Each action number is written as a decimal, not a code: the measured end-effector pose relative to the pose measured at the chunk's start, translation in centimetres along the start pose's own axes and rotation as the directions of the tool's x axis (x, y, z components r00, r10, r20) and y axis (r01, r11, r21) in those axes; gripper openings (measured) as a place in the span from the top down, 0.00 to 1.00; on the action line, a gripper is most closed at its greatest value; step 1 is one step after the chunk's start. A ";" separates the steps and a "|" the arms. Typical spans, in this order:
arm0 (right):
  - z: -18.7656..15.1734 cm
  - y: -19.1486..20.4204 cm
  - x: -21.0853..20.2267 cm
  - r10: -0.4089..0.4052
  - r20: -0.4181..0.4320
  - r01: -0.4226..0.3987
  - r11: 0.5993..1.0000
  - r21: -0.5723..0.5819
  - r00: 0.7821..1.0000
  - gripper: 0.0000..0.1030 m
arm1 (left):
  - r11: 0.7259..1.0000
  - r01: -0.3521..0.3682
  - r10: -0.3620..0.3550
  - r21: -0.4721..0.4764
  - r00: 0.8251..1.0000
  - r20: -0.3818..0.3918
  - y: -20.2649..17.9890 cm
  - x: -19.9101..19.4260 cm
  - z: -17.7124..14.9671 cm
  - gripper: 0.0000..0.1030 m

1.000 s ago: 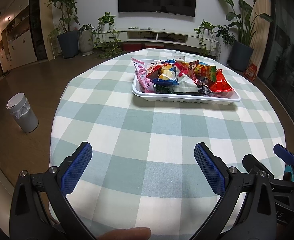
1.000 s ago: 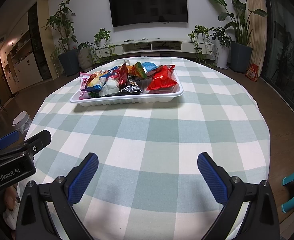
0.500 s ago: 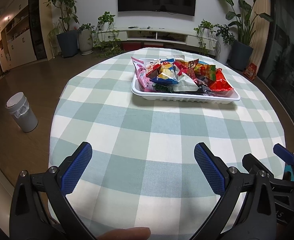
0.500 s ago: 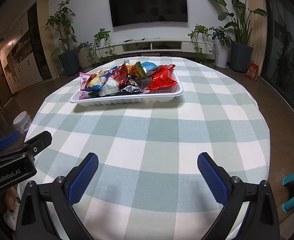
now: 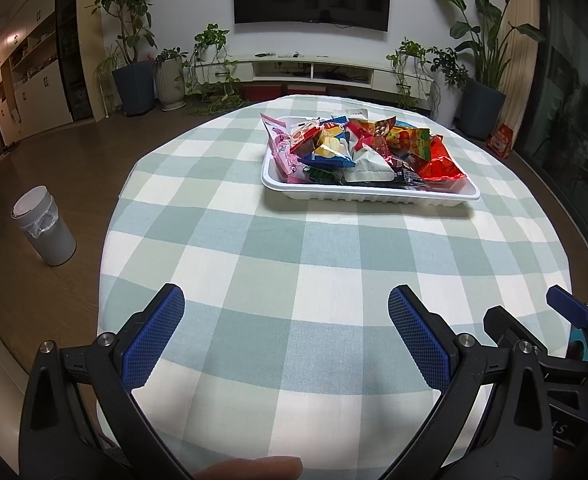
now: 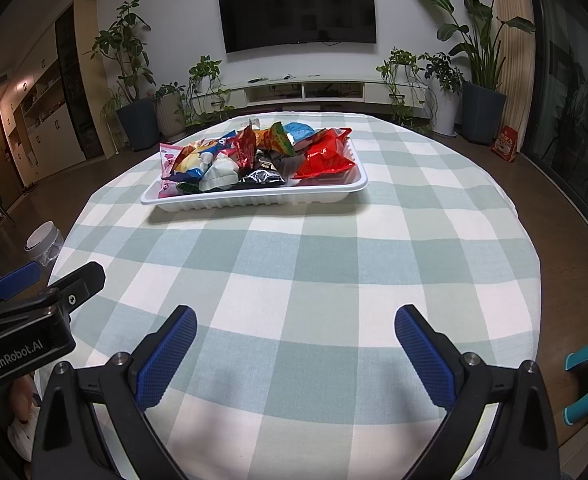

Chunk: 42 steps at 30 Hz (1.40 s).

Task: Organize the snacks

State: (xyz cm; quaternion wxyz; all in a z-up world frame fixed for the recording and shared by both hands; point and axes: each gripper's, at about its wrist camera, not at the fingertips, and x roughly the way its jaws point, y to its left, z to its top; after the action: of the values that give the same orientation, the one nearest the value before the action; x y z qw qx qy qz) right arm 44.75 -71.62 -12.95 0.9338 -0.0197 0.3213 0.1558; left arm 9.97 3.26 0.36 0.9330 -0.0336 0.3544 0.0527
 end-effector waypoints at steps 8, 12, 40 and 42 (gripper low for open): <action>0.0 0.0 0.0 -0.002 -0.001 0.002 1.000 0.002 1.000 0.01 | 1.000 0.000 0.000 -0.001 1.000 -0.001 0.1 0.1 0.0 0.00; -0.2 0.0 0.0 -0.003 -0.002 0.003 1.000 0.002 1.000 0.01 | 1.000 -0.001 0.001 0.000 1.000 -0.002 0.0 0.1 0.0 0.00; -0.3 -0.1 0.0 -0.002 -0.007 0.002 1.000 0.000 1.000 0.01 | 1.000 0.003 -0.003 0.003 1.000 -0.014 0.0 0.2 0.2 0.00; -0.3 -0.1 0.0 -0.003 -0.007 0.003 1.000 0.000 1.000 0.01 | 1.000 0.005 -0.005 0.003 1.000 -0.017 0.0 0.2 0.2 0.00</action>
State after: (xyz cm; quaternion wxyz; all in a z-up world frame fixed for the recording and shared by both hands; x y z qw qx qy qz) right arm 44.57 -71.74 -13.16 0.9329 -0.0208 0.3246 0.1546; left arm 10.26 3.30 0.34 0.9301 -0.0337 0.3623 0.0496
